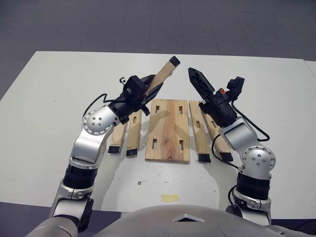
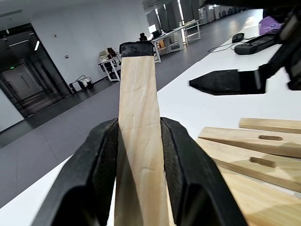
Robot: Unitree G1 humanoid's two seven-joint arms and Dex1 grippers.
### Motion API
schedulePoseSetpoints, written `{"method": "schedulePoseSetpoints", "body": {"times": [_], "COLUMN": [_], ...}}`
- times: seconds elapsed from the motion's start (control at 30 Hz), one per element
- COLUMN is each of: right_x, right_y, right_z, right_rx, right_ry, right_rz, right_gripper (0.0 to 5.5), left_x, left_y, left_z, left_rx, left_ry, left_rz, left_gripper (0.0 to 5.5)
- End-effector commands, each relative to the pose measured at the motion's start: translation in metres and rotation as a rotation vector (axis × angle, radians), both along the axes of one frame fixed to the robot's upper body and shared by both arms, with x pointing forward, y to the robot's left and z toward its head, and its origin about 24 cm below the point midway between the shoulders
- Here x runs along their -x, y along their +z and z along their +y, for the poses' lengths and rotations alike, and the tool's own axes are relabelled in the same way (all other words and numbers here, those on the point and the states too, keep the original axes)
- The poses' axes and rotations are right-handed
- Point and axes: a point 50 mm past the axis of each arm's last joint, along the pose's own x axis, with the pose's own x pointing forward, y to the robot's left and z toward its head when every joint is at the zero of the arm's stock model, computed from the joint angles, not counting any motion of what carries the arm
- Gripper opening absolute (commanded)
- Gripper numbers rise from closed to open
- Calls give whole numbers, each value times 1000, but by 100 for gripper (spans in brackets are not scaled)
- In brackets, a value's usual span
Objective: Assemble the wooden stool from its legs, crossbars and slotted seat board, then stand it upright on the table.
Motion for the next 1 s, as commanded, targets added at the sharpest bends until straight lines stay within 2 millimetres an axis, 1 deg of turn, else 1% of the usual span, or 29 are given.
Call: {"method": "schedulePoseSetpoints", "body": {"times": [0.03,0.07,0.1,0.17,0.27,0.37,0.43,0.63,0.73,1.0], "right_x": [-1,-1,-1,-1,-1,0,1,0,-1,1], "right_y": [0,1,1,3,3,2,1,-1,-2,-4], "right_z": [11,12,14,17,19,21,23,25,24,23], "right_rx": [-14,-21,-27,-34,-44,-43,-35,-18,-7,-5], "right_ry": [40,45,47,60,67,82,92,109,103,106], "right_rz": [23,24,23,23,19,13,12,-6,-9,-17], "right_gripper": [540,540,519,500,458,411,379,272,222,92], "left_x": [6,7,8,10,10,11,11,20,21,16], "left_y": [0,0,-1,-3,-4,-5,-5,-6,-6,-6], "left_z": [-7,-8,-9,-11,-12,-10,-10,-14,-14,-10], "left_rx": [-9,-9,-10,-11,-10,3,42,102,96,96], "left_ry": [-53,-66,-77,-78,-75,-66,-68,-153,-165,-123], "left_rz": [-7,-2,3,6,9,31,69,178,189,176], "left_gripper": [128,128,128,128,128,128,128,128,128,128]}}
